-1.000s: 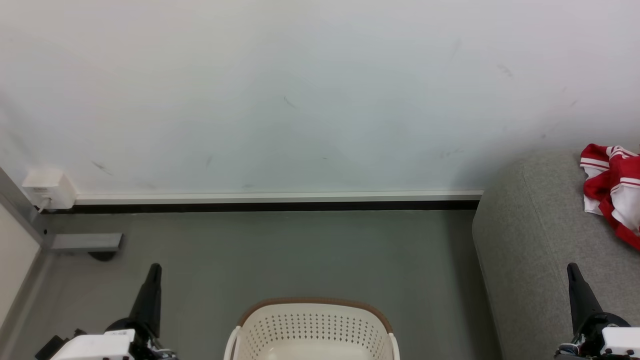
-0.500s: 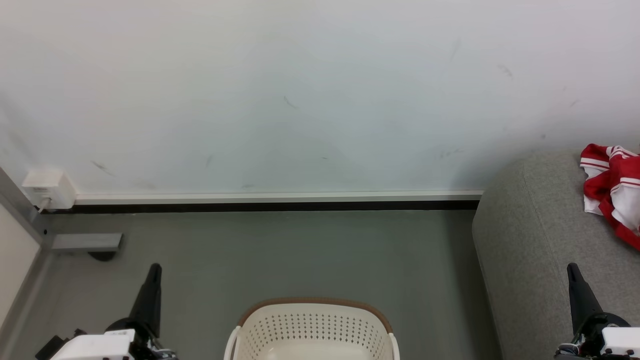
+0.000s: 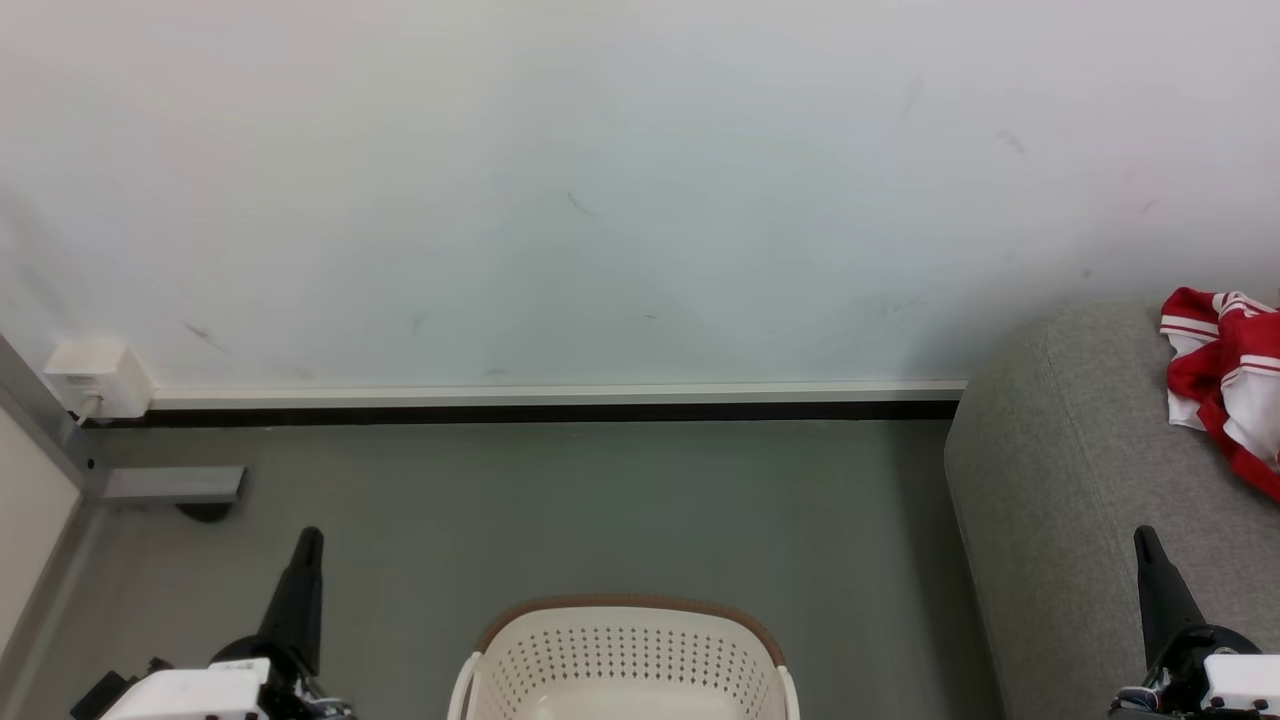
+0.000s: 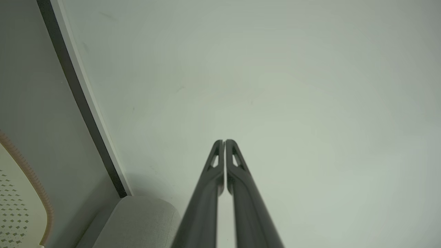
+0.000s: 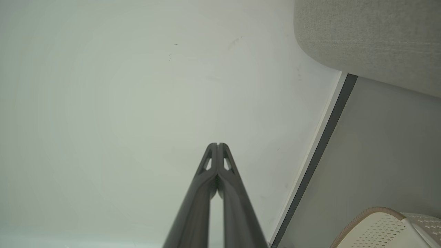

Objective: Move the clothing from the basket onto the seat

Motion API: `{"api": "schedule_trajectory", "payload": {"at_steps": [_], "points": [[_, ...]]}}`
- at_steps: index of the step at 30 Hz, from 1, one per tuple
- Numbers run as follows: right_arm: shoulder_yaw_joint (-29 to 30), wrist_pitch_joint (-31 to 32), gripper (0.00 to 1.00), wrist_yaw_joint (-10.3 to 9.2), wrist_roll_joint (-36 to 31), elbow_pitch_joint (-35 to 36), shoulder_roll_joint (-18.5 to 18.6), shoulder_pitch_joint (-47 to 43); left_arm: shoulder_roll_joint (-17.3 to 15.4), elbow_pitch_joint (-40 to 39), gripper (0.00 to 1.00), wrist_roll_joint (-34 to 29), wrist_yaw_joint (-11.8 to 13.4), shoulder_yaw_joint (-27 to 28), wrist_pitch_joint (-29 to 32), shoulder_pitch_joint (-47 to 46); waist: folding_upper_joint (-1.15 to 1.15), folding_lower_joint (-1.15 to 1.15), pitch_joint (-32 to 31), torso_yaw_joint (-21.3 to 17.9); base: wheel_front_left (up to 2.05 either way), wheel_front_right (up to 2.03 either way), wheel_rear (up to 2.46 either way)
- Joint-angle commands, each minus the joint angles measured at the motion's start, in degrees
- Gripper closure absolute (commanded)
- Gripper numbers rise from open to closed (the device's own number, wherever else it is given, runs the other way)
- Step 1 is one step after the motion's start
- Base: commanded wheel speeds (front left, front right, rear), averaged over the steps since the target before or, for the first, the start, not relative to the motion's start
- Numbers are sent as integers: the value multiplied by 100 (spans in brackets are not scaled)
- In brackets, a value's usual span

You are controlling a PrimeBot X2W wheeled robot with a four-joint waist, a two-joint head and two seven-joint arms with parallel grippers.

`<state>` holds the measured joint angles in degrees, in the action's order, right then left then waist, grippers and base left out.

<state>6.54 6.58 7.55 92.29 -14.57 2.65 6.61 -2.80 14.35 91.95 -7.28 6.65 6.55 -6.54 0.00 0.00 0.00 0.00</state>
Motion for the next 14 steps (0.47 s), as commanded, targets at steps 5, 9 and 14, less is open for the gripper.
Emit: {"api": "schedule_trajectory", "payload": {"at_steps": [5,9,14], "points": [[21,22,100,-12,8,27,44,32,-12,-15,100,71,-31,11,27,-34,0,0,0,0,0,0,0],[21,22,100,-12,8,27,44,32,-12,-15,100,71,-31,11,27,-34,0,0,0,0,0,0,0],[21,22,100,-12,8,27,44,32,-12,-15,100,71,-31,11,27,-34,0,0,0,0,0,0,0]]}}
